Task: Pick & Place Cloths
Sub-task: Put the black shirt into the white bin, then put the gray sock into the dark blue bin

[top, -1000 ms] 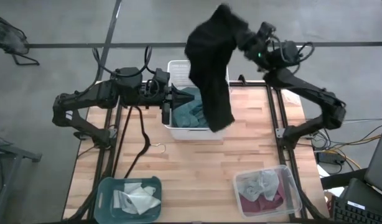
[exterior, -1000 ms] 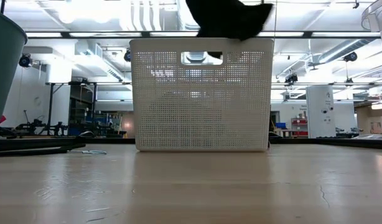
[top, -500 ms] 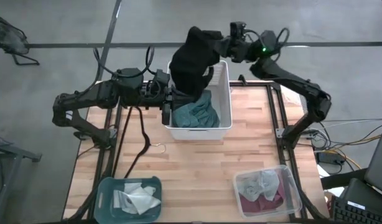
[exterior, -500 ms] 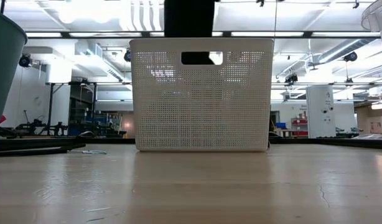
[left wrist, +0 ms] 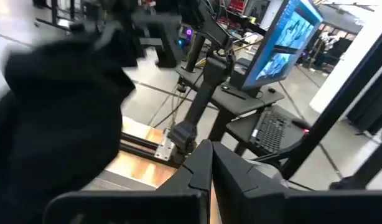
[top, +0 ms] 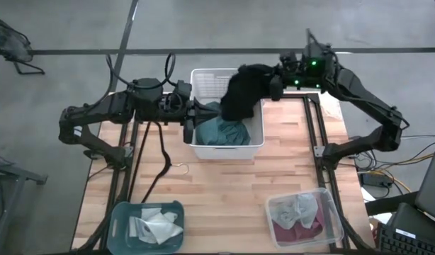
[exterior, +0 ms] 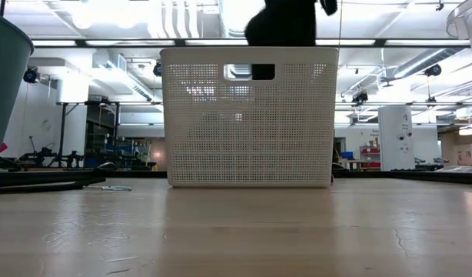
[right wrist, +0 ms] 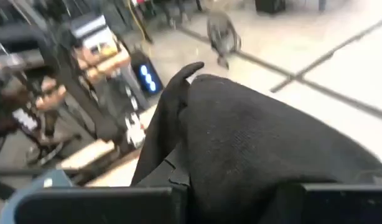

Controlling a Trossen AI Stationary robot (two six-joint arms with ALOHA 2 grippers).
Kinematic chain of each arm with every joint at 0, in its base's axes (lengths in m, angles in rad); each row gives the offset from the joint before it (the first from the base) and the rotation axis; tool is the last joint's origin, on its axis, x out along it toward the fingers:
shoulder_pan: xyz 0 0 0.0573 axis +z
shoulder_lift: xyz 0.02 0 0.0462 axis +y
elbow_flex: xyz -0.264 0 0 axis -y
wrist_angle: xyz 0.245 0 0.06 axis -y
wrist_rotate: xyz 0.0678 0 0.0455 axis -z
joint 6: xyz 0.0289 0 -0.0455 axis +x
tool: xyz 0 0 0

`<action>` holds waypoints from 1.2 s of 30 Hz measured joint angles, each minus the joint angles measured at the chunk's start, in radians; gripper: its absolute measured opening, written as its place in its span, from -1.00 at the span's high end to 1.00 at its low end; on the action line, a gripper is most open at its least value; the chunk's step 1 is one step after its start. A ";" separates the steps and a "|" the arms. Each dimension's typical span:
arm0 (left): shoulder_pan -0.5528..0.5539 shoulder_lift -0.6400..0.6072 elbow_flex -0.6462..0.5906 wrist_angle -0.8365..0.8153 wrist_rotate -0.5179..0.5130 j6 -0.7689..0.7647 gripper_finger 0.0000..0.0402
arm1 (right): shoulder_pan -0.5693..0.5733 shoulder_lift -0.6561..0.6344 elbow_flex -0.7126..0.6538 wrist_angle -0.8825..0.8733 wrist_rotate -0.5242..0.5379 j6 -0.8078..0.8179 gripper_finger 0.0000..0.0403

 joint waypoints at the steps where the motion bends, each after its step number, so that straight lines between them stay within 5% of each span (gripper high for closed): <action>1: 0.000 0.000 -0.003 0.003 -0.006 0.011 0.94 | 0.009 0.007 0.000 -0.021 0.001 -0.001 0.80; 11: 0.021 0.006 -0.067 0.038 -0.071 0.017 0.94 | 0.121 0.221 -0.002 -0.056 -0.011 -0.083 0.73; 17: 0.036 0.006 -0.083 0.031 -0.075 -0.014 0.94 | 0.122 0.320 -0.002 -0.091 -0.021 -0.086 0.50; 22: 0.040 0.007 -0.101 0.032 -0.075 -0.019 0.94 | 0.126 0.363 0.003 -0.069 -0.200 -0.092 0.17; 29: 0.047 0.008 -0.142 0.054 -0.122 -0.058 0.94 | 0.122 0.279 0.009 -0.072 -0.224 -0.159 -0.24; 36: 0.060 0.008 -0.168 0.067 -0.221 -0.170 0.94 | 0.106 0.084 0.007 -0.221 0.020 -0.139 -0.43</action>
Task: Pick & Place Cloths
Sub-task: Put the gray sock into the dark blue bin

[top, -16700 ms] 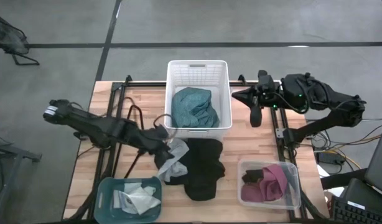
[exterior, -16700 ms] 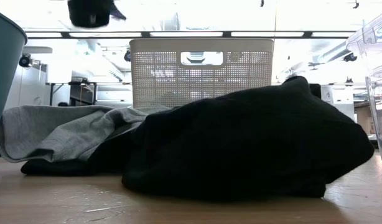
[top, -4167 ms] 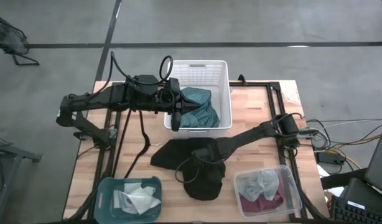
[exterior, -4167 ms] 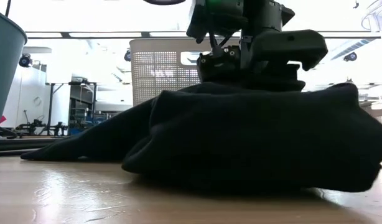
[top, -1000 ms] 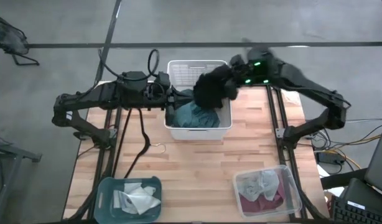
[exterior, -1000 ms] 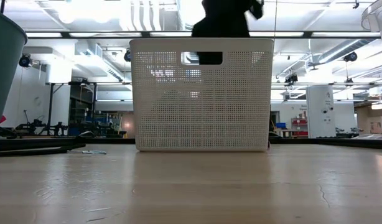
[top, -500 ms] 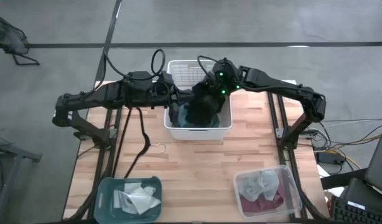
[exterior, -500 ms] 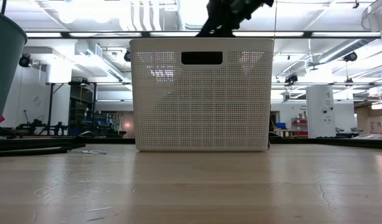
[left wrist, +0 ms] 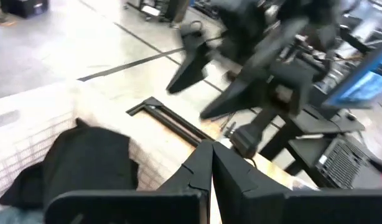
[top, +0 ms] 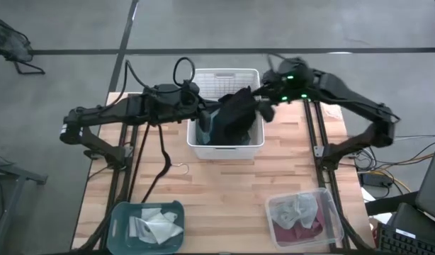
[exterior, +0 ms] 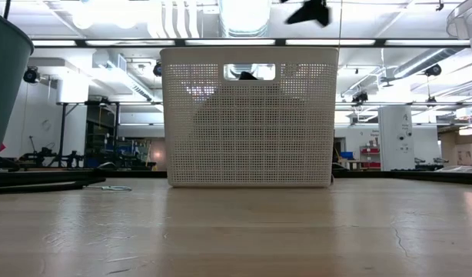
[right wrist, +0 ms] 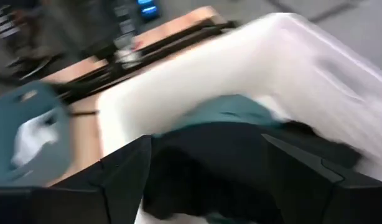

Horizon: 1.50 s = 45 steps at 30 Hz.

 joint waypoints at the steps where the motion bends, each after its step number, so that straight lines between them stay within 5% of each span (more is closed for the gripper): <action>1: 0.001 0.000 -0.004 0.003 -0.010 -0.010 0.94 | -0.007 -0.027 -0.002 -0.026 0.042 0.022 -0.44; 5: 0.007 0.000 -0.017 0.019 -0.019 -0.018 0.94 | -0.052 -0.112 -0.006 -0.119 0.137 0.133 -0.41; 11: 0.018 0.000 -0.029 0.042 -0.018 -0.018 0.94 | -0.179 -0.170 -0.044 -0.236 0.125 0.200 -0.28; 16: 0.021 0.000 -0.028 0.045 -0.019 -0.027 0.94 | -0.283 -0.213 -0.202 -0.256 0.055 0.207 -0.26; 23: 0.021 0.000 -0.029 0.051 -0.016 -0.030 0.94 | -0.424 -0.288 -0.533 -0.016 -0.212 0.344 -0.23; 33: 0.021 0.000 -0.028 0.057 -0.010 -0.032 0.94 | -0.475 -0.251 -0.841 0.160 -0.207 0.504 -0.16; 45: 0.026 0.000 -0.028 0.062 -0.010 -0.048 0.94 | -0.471 -0.023 -0.978 0.513 -0.204 0.686 -0.28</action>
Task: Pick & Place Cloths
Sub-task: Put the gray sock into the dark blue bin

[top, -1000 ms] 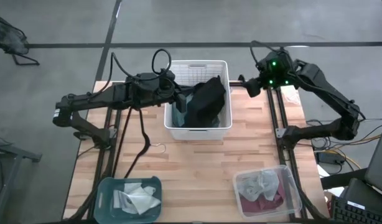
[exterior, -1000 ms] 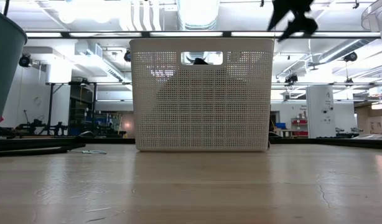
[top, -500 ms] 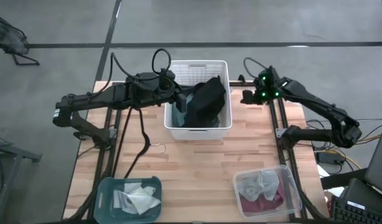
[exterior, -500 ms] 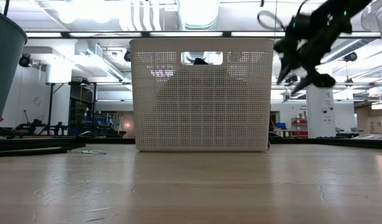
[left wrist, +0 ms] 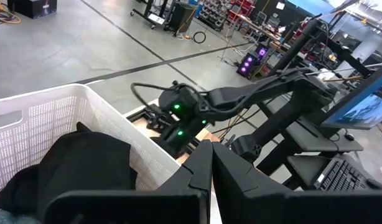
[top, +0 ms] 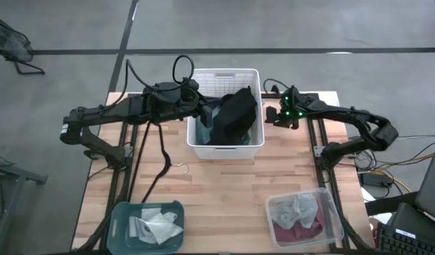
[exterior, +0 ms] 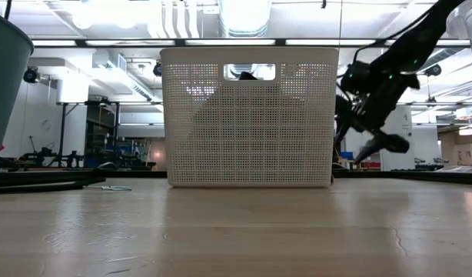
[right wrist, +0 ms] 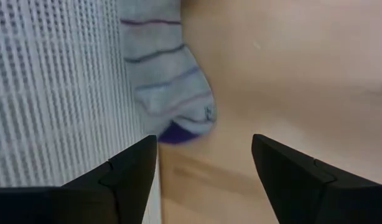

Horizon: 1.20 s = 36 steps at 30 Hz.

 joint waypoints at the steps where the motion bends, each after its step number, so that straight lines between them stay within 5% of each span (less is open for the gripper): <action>1: 0.000 0.000 0.000 0.000 0.000 -0.004 0.94 | 0.002 0.026 0.001 0.027 0.000 0.008 -0.29; 16: 0.000 0.000 0.000 -0.001 0.011 -0.019 0.94 | 0.049 0.256 0.065 0.136 -0.001 0.045 -0.28; 36: -0.001 0.000 -0.030 -0.015 0.025 -0.040 0.94 | 0.154 0.285 0.103 0.161 0.180 0.053 -0.12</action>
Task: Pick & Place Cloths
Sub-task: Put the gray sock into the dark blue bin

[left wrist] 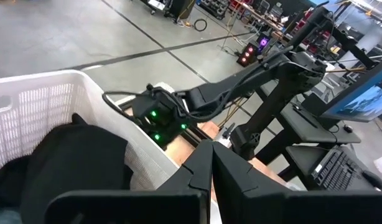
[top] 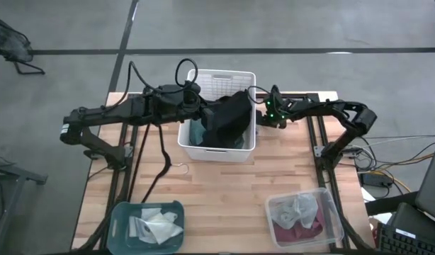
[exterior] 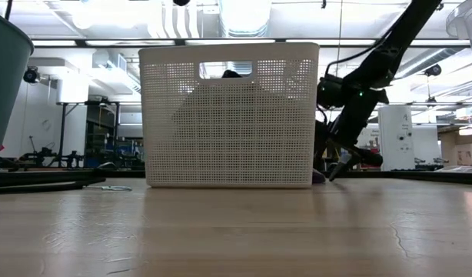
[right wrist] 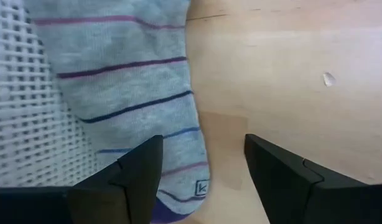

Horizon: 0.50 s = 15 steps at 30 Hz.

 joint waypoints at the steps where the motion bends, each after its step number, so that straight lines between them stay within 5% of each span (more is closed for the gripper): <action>1: 0.000 0.000 -0.003 0.000 0.004 -0.011 0.94 | 0.000 0.012 0.003 -0.001 -0.006 -0.001 -0.12; 9: 0.000 -0.001 -0.003 0.000 0.034 -0.042 0.94 | 0.009 0.066 0.008 -0.030 -0.017 -0.044 0.07; 15: 0.000 -0.002 -0.001 0.001 0.037 -0.043 0.94 | 0.009 0.045 0.003 -0.074 -0.002 -0.095 0.55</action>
